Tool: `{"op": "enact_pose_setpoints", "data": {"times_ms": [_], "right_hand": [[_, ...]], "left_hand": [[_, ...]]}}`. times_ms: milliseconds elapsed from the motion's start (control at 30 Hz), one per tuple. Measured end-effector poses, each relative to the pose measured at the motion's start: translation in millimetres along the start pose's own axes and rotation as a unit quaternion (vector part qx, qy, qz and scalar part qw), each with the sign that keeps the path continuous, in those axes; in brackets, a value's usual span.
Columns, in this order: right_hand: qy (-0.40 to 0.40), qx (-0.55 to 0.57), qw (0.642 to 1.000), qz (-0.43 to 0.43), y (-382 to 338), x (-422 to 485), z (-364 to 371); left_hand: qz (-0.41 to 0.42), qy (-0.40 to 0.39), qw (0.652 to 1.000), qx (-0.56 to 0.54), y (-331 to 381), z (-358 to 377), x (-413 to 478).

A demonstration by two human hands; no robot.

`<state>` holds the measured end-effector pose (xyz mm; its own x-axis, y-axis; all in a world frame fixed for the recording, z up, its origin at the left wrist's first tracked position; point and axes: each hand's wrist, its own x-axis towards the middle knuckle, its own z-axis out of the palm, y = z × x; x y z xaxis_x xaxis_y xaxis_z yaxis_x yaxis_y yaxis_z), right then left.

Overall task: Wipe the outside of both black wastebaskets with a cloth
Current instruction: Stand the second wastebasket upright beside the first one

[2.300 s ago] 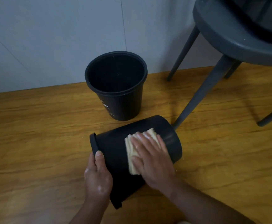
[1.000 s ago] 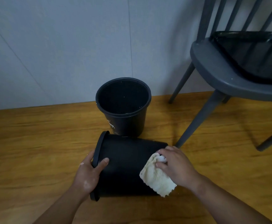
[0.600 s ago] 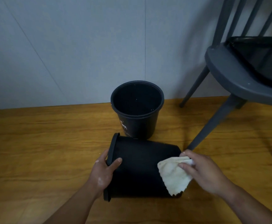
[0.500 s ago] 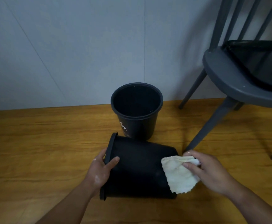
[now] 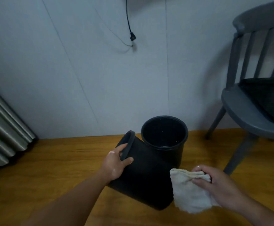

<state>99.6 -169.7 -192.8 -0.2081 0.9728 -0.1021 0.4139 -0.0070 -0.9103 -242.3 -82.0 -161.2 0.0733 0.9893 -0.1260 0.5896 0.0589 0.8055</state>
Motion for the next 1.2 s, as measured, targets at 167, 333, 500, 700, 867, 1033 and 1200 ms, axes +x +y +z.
{"op": "enact_pose_setpoints", "data": {"times_ms": [167, 333, 500, 700, 867, 1033, 1200], "right_hand": [[-0.003, 0.037, 0.999, -0.022, -29, 29, 11], [0.014, 0.106, 0.994, 0.003, -22, 57, 15], [0.048, 0.171, 0.983, 0.044, 4, 84, 13], [0.056, 0.24, 0.967, 0.071, 20, 113, 13], [0.053, 0.258, 0.963, 0.064, 20, 134, 14], [0.052, 0.257, 0.964, 0.047, 25, 143, 14], [0.058, 0.244, 0.967, 0.046, 30, 142, 8]], "left_hand": [[0.043, 0.043, 0.989, 0.134, 5, -19, 15], [0.086, 0.054, 0.962, 0.255, -35, -9, 55], [0.134, 0.051, 0.932, 0.332, -72, 20, 102], [0.177, 0.037, 0.922, 0.341, -96, 33, 147], [0.217, 0.018, 0.904, 0.367, -106, 23, 178], [0.227, 0.031, 0.89, 0.393, -122, 17, 197], [0.211, 0.032, 0.883, 0.418, -132, 16, 207]]}}
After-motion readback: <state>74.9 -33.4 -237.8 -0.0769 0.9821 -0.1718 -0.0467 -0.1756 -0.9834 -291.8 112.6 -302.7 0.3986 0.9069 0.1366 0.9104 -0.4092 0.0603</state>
